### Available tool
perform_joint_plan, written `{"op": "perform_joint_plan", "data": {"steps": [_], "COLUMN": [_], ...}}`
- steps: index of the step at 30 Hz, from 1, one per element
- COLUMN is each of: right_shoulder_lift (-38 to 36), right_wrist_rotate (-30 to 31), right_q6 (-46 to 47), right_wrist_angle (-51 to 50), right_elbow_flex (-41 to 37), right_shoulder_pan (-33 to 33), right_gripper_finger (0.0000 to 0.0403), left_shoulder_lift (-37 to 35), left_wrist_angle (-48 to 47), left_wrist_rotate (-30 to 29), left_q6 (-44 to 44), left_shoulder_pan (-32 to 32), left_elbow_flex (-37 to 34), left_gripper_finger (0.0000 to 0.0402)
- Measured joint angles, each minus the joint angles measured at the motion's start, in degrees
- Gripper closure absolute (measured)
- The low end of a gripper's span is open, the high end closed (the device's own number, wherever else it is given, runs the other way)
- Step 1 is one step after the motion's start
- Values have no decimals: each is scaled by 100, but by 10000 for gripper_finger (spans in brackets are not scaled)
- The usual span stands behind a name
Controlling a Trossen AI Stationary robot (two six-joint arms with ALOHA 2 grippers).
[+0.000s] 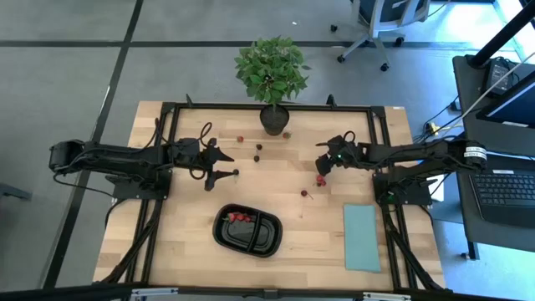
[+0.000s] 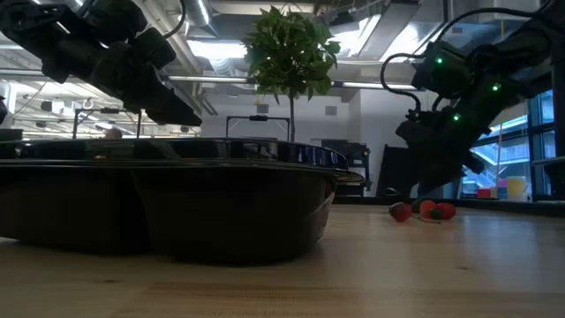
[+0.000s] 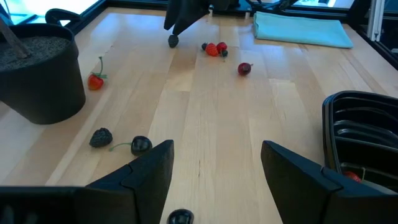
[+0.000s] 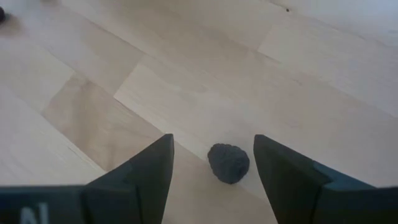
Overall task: Pick and placing Produce into tupperware
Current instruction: Put the right blackberry into the right side of the black container
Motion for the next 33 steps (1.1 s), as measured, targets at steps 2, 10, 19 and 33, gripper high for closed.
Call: {"op": "perform_joint_plan", "data": {"steps": [2,10,19,33], "right_shoulder_lift": [0,2,2,767], "right_wrist_rotate": [-2,-2,-2,91], "right_q6": [-3,-7,-30,-283], "right_wrist_angle": [38,429,712,1191], "right_elbow_flex": [-68,-361,-529,-515], "right_shoulder_pan": [0,0,0,7], "right_gripper_finger": [179,179,179,180], "left_shoulder_lift": [0,0,0,0], "left_wrist_angle": [0,0,0,1], "left_wrist_rotate": [0,-2,-4,-9], "left_q6": [2,2,2,-7], "left_shoulder_pan": [0,0,-2,-4], "left_elbow_flex": [0,0,0,0], "left_gripper_finger": [166,166,166,166]}}
